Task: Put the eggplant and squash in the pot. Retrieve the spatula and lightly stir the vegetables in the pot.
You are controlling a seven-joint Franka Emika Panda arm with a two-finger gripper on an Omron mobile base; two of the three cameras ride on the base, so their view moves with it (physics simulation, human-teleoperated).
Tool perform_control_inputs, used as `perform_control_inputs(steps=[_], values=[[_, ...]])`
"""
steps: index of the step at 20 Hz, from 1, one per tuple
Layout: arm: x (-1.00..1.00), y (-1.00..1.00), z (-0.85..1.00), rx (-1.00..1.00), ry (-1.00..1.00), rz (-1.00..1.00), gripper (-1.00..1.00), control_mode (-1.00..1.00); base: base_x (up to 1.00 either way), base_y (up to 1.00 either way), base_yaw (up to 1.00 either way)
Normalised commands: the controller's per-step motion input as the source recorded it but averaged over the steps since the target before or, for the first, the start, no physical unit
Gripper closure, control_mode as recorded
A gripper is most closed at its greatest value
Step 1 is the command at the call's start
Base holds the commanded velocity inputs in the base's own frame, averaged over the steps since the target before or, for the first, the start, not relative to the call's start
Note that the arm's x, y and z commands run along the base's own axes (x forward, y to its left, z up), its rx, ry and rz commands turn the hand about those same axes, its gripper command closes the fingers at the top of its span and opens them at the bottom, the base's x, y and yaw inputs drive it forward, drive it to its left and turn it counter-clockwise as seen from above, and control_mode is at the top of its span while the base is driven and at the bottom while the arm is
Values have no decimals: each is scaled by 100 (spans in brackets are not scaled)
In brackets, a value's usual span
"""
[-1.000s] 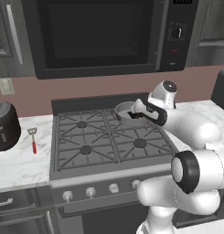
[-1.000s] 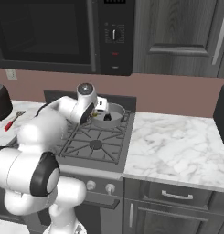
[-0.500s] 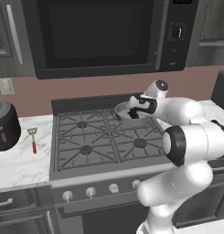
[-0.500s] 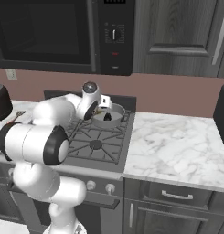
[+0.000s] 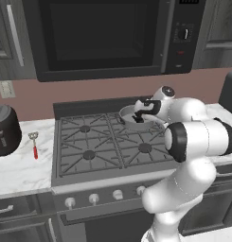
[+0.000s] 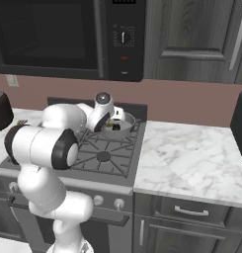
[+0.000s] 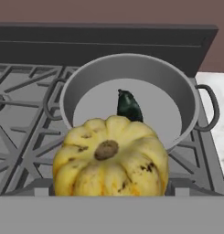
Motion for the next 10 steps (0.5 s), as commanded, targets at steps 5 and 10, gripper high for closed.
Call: perform_control_inputs(steps=[5,10], values=[[5,-14,-21,0,3,0,100,-100,0,0,0],[18,-7,0,0,0,0,100,-100,0,0,0]])
